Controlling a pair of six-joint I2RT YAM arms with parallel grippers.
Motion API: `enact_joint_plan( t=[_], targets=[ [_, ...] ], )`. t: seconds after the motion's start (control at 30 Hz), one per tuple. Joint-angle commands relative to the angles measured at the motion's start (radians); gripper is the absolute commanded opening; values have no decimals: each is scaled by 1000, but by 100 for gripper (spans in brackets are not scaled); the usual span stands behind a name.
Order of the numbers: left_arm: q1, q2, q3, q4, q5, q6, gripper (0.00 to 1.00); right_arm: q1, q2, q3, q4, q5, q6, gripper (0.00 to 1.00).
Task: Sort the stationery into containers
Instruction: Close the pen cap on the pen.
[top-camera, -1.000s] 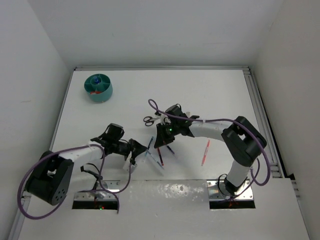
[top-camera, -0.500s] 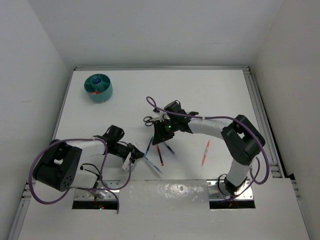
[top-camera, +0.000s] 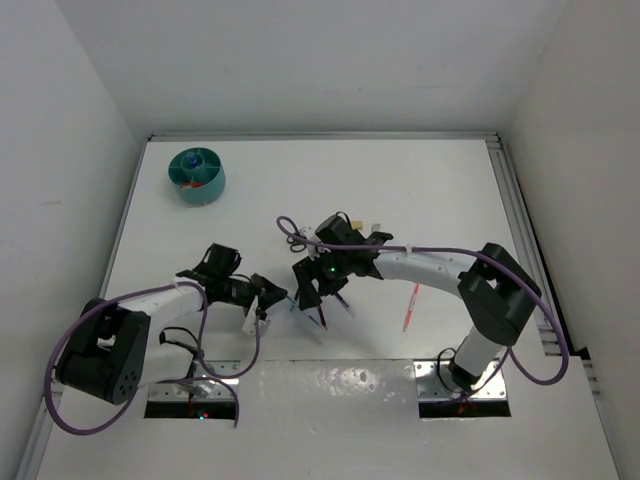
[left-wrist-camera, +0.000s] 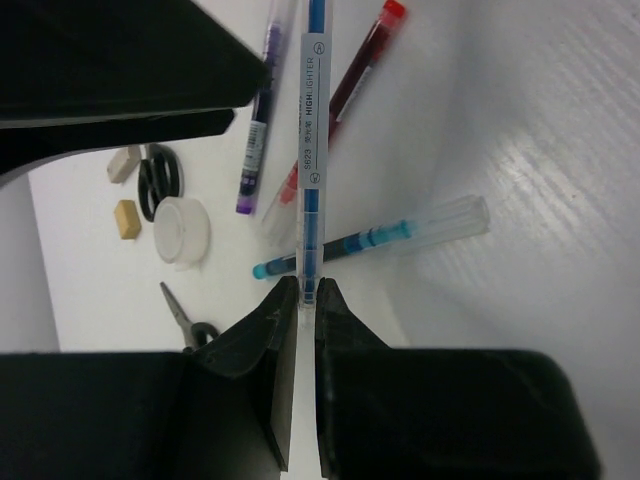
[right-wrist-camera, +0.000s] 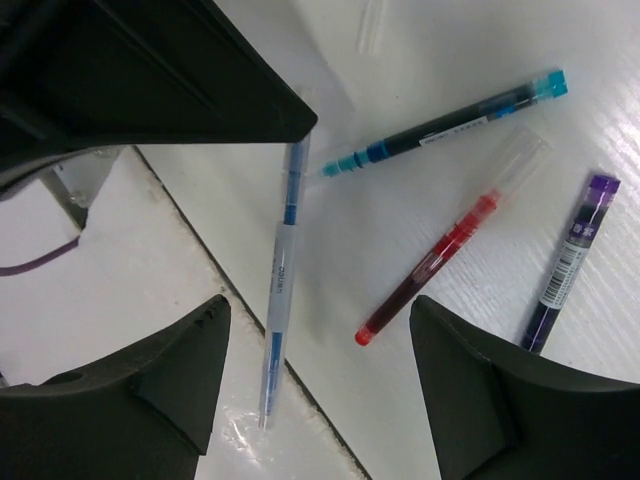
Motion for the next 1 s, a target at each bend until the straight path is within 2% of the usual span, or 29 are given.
enact_joint_plan(
  t=[0.0,0.2,0.33,0.37,0.57,0.67,0.7,0.97],
  targets=[
    [18,-29,29,15,64,605,0,19,30,44,-11,25,-17,71],
    [24,-46,29,80,48,532,0,50,47,26,6,15,0,69],
    [25,-47,29,87,50,531,0,53,50,12,27,14,22,55],
    [25,-49,29,86,50,532,0,54,51,12,30,14,25,47],
    [27,-64,30,98,50,505,0,53,65,18,41,-1,37,26],
    [24,-75,26,100,59,517,0,54,68,28,53,-1,40,9],
    [21,-81,28,100,62,522,0,53,70,33,55,0,42,0],
    [-45,-161,34,54,68,491,0,4,64,97,160,-5,117,0]
  ],
)
